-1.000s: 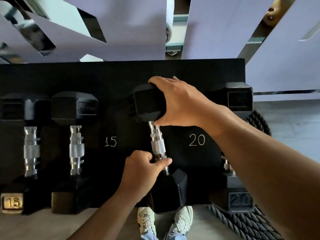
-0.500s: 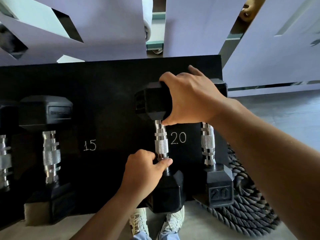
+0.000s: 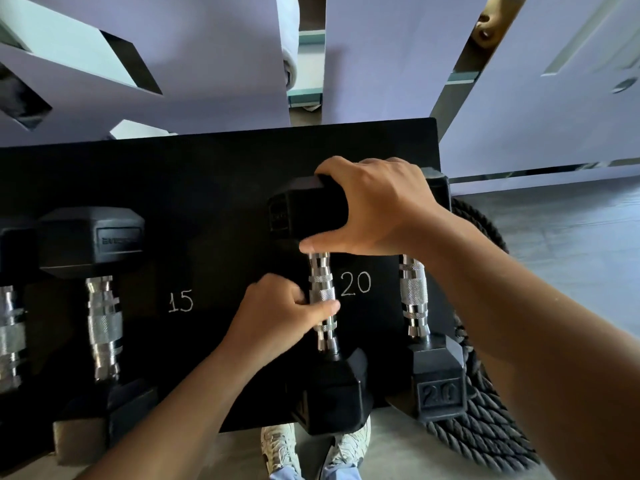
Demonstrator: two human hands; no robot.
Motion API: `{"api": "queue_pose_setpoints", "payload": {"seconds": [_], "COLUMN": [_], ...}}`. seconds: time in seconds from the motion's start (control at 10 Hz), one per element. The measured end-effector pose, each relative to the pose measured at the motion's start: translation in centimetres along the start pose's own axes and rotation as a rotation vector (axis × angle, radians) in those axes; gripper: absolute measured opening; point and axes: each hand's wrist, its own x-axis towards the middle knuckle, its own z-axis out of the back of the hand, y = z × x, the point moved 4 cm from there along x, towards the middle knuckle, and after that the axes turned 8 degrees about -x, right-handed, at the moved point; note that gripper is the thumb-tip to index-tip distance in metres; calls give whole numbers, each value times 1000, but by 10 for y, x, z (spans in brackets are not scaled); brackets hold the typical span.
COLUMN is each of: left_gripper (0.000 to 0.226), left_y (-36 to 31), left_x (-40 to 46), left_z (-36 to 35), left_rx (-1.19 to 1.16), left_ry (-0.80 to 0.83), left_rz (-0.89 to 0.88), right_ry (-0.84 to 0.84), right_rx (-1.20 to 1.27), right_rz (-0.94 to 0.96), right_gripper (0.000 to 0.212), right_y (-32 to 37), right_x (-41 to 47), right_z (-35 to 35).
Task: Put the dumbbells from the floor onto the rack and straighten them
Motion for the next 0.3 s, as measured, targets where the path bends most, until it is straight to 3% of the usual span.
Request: {"api": "queue_pose_setpoints", "payload": {"seconds": [0.2, 0.3], "left_gripper": [62, 48], "left_y": [-26, -61], "left_x": [7, -3], "left_z": [34, 77], "left_rx": [-15, -89], "left_ry": [21, -86], "left_rz": [-74, -108], "right_ry": [-16, 9], "right_rx": [108, 614], "right_rz": [-125, -304], "right_gripper": [72, 67], "right_y": [-2, -2], "right_x": [8, 8], "right_z": [14, 33]}}
